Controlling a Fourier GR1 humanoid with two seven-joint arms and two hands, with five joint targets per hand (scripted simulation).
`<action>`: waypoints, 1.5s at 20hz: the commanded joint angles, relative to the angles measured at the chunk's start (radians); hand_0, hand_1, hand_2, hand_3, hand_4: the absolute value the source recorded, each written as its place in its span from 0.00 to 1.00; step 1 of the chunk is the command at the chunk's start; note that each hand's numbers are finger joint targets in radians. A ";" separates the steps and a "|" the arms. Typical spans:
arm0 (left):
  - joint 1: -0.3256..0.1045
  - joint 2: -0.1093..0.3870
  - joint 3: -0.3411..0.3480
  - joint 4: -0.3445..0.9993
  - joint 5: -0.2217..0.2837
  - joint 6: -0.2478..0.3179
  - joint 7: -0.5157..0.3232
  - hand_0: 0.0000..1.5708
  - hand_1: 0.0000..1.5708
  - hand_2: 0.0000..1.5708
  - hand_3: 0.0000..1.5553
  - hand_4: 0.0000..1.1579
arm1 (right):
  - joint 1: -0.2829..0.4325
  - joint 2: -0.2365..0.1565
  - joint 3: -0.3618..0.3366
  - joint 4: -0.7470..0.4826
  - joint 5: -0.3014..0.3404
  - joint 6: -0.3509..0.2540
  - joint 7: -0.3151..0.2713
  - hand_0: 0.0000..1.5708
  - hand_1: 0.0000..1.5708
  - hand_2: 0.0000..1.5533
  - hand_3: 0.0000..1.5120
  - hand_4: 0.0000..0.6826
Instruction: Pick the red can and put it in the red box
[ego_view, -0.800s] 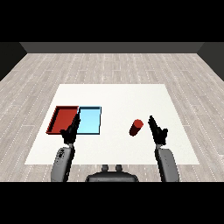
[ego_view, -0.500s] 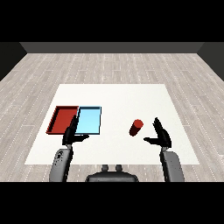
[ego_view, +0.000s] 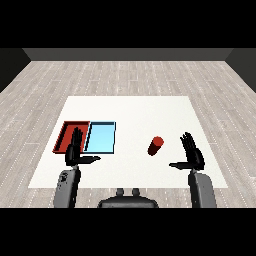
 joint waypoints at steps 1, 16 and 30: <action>0.029 -0.005 -0.002 -0.003 -0.004 -0.015 -0.049 0.00 0.00 0.00 0.00 0.00 | -0.017 -0.020 -0.055 -0.015 -0.053 0.028 0.022 0.00 0.00 0.00 0.00 0.00; 0.037 -0.043 -0.028 0.063 -0.050 0.005 -0.150 0.00 0.00 0.00 0.00 0.00 | -0.101 0.049 -0.014 0.106 0.025 -0.012 -0.019 0.00 0.00 0.00 0.00 0.00; -0.006 -0.045 -0.029 0.018 -0.029 0.010 -0.070 0.00 0.00 0.00 0.00 0.00 | -0.188 0.081 0.000 0.300 0.038 -0.023 -0.077 0.00 0.00 0.00 0.00 0.00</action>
